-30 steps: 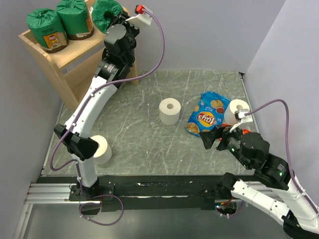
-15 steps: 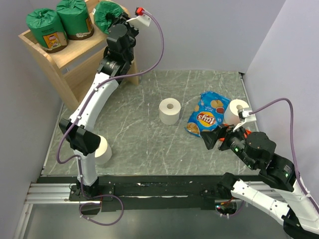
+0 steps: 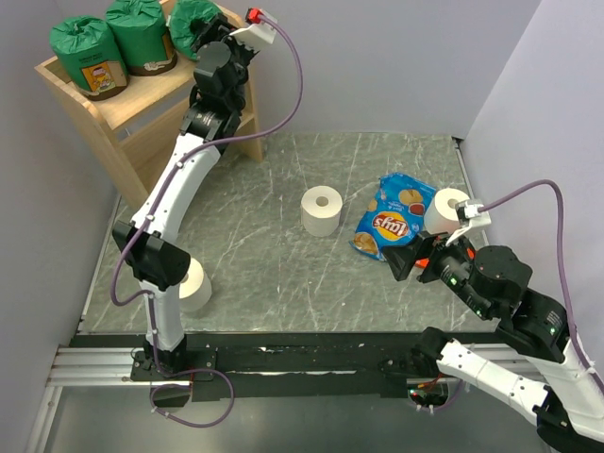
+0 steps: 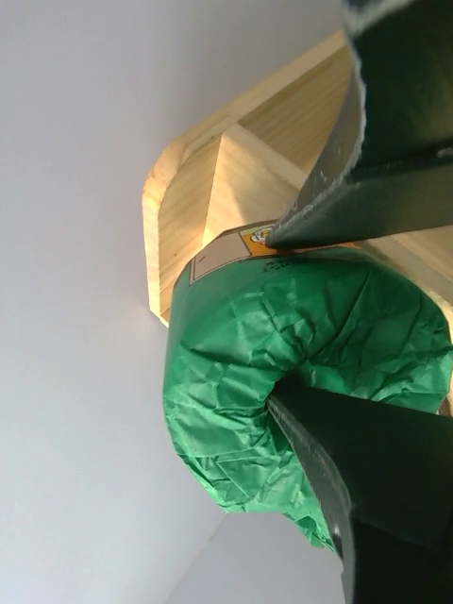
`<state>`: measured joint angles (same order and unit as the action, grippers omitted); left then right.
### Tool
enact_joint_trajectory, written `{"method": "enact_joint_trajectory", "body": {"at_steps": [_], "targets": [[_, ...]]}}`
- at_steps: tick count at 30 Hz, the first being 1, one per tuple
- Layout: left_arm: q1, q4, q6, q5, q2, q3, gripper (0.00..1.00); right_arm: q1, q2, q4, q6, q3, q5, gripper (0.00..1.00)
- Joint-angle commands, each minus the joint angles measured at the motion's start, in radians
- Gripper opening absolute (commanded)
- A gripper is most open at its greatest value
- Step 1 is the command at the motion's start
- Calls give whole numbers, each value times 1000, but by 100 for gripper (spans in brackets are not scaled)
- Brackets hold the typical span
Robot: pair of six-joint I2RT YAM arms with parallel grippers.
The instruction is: Place and organize the paper towels onto the shelf
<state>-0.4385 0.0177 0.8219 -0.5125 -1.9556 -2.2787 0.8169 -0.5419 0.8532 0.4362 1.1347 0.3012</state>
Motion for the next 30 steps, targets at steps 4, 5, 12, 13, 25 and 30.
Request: {"method": "enact_joint_trajectory", "body": {"at_steps": [4,5,12,13,25,30], "targets": [[27,-108,9,6,-8,-58,76,4,5,1,-14,50,-5,100],[26,-116,14,5,-9,-62,77,4,-1,3,-16,53,-5,100],[38,-122,-9,34,-22,-102,81,5,-1,1,-5,50,-24,99],[38,-121,-9,35,-25,-105,82,4,-1,4,-5,51,-28,100],[96,-127,-124,132,-85,-173,82,4,10,60,13,111,-40,100],[129,-139,-194,192,-101,-197,82,4,-41,96,-5,171,-40,100]]}}
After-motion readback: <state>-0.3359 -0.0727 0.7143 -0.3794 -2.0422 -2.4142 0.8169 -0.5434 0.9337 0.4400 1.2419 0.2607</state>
